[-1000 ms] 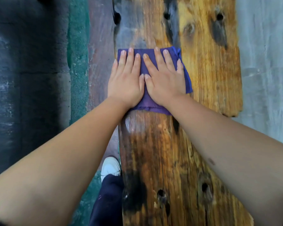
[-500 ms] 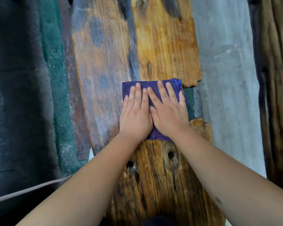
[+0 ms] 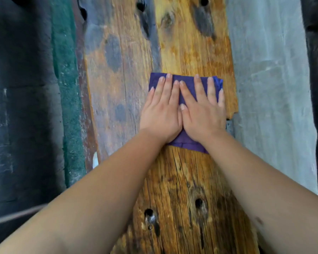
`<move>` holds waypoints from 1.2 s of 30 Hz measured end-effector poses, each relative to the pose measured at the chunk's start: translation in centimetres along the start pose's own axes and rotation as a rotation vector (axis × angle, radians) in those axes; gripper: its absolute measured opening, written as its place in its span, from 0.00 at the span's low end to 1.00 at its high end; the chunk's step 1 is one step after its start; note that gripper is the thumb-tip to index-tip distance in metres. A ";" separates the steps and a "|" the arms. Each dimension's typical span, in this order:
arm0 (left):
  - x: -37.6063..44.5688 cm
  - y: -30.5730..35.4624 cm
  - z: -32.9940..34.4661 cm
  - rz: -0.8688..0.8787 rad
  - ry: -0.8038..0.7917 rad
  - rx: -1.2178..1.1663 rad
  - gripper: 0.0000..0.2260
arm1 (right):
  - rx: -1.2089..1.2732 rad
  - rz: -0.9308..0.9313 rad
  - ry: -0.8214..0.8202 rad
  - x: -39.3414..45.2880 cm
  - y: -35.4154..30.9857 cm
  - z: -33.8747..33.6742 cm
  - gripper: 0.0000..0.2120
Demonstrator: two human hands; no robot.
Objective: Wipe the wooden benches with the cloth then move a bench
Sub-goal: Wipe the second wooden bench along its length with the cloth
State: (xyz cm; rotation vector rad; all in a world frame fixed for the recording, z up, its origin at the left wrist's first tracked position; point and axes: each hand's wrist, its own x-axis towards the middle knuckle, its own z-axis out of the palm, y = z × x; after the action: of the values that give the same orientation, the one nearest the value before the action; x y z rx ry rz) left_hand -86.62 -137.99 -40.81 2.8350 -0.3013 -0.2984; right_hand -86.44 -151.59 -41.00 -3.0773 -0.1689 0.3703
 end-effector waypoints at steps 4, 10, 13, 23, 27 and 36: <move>7.4 -0.7 -1.2 0.024 0.020 0.014 0.28 | 0.000 0.043 0.019 6.7 1.3 -1.6 0.28; 17.6 -3.2 -3.2 0.064 0.039 0.019 0.28 | -0.011 0.060 0.040 16.9 2.0 -4.0 0.26; 20.3 -4.6 -4.1 0.085 0.046 0.022 0.28 | -0.010 0.076 0.050 19.8 1.5 -4.5 0.26; 19.9 -8.5 -5.7 0.090 0.026 -0.009 0.28 | -0.014 0.094 -0.001 20.9 -2.6 -5.3 0.26; 17.7 -13.8 -7.1 0.014 0.056 0.067 0.29 | -0.042 -0.005 0.010 22.1 -8.2 -5.2 0.27; 11.1 -22.1 -8.7 -0.263 0.043 0.008 0.28 | -0.045 -0.230 0.009 21.5 -18.6 -4.5 0.27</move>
State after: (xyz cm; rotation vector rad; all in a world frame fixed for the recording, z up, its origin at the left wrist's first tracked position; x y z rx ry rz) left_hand -70.08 -117.63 -41.01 2.8838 0.0817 -0.2890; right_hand -66.48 -130.80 -40.75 -3.0563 -0.5316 0.3461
